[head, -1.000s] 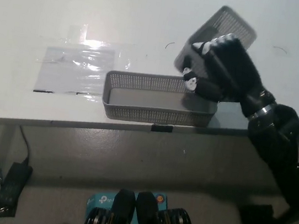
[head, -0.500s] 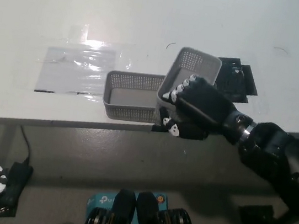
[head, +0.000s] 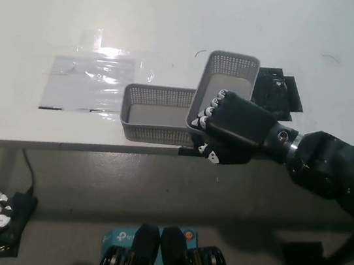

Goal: The robot uses its right hand to pick up the grey box kept on the middle on the desk and place it on top of another box next to it in a right angle

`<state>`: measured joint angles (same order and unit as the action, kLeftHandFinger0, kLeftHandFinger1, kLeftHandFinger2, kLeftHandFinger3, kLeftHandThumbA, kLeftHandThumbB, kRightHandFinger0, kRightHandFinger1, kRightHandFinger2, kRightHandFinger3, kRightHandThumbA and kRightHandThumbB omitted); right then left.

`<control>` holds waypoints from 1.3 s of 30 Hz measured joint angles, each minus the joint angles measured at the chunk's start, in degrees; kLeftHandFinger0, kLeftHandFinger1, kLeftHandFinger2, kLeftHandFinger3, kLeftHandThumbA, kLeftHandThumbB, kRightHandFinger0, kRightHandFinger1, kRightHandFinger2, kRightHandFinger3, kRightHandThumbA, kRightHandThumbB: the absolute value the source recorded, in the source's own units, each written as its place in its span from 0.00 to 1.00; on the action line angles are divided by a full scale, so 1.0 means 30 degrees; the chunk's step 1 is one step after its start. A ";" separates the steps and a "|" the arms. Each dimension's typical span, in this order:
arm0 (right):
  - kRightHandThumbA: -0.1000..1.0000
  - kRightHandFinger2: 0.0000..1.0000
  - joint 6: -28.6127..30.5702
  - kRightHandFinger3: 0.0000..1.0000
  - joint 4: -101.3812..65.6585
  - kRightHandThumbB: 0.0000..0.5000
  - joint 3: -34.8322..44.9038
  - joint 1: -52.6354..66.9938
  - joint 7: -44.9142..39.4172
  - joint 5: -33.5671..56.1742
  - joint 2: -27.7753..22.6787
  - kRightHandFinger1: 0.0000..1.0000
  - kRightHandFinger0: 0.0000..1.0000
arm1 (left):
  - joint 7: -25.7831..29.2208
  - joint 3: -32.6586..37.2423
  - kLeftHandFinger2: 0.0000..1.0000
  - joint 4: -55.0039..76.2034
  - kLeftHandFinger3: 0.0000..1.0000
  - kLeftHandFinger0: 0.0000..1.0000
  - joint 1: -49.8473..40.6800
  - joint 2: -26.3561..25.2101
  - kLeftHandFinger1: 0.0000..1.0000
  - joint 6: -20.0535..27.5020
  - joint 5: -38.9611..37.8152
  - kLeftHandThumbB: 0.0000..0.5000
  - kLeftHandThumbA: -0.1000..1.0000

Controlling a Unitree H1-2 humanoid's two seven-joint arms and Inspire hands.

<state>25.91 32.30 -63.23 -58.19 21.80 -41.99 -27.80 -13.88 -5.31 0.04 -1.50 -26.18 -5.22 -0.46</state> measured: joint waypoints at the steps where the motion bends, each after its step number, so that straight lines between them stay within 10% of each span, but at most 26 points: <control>1: 0.00 0.34 0.0008 0.44 0.0199 0.45 -0.0219 -0.0100 0.0291 -0.0076 0.0018 0.00 0.00 | -0.0004 0.0017 0.12 -0.0004 0.24 0.04 0.0010 0.0000 0.04 0.0000 0.0018 1.00 0.00; 4: 0.00 0.34 0.0007 0.54 0.0834 0.23 -0.0763 -0.0307 0.1241 -0.0253 0.0151 0.00 0.00 | -0.0007 0.0040 0.12 0.0001 0.24 0.05 0.0023 0.0000 0.04 -0.0078 0.0083 1.00 0.00; 13: 0.00 0.40 0.0044 0.63 0.0930 0.28 -0.1239 -0.0574 0.3479 -0.0745 0.0320 0.00 0.00 | -0.0207 0.0090 0.12 0.0098 0.24 0.05 0.0212 -0.0168 0.04 -0.0316 0.0287 1.00 0.00; 19: 0.10 0.41 0.0054 0.67 0.0933 0.00 -0.1436 -0.0570 0.4562 -0.0368 0.0399 0.00 0.00 | -0.0323 0.0090 0.10 0.0078 0.23 0.03 0.0201 -0.0192 0.03 -0.0321 0.0290 1.00 0.00; 33: 0.00 0.38 0.0064 0.52 0.0589 0.37 -0.1152 -0.0413 0.3271 0.3168 0.0362 0.02 0.00 | -0.0333 0.0108 0.11 0.0029 0.23 0.02 0.0202 -0.0192 0.03 -0.0299 0.0287 1.00 0.00; 39: 0.00 0.62 0.0064 0.66 0.0803 0.15 -0.0409 -0.0332 0.1006 0.4751 0.0342 0.26 0.00 | -0.0334 0.0143 0.11 0.0050 0.23 0.02 0.0202 -0.0238 0.03 -0.0306 0.0347 1.00 0.00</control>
<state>26.11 34.71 -64.46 -59.19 24.81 -27.73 -26.77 -14.88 -4.88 0.19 -0.90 -26.89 -6.14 0.58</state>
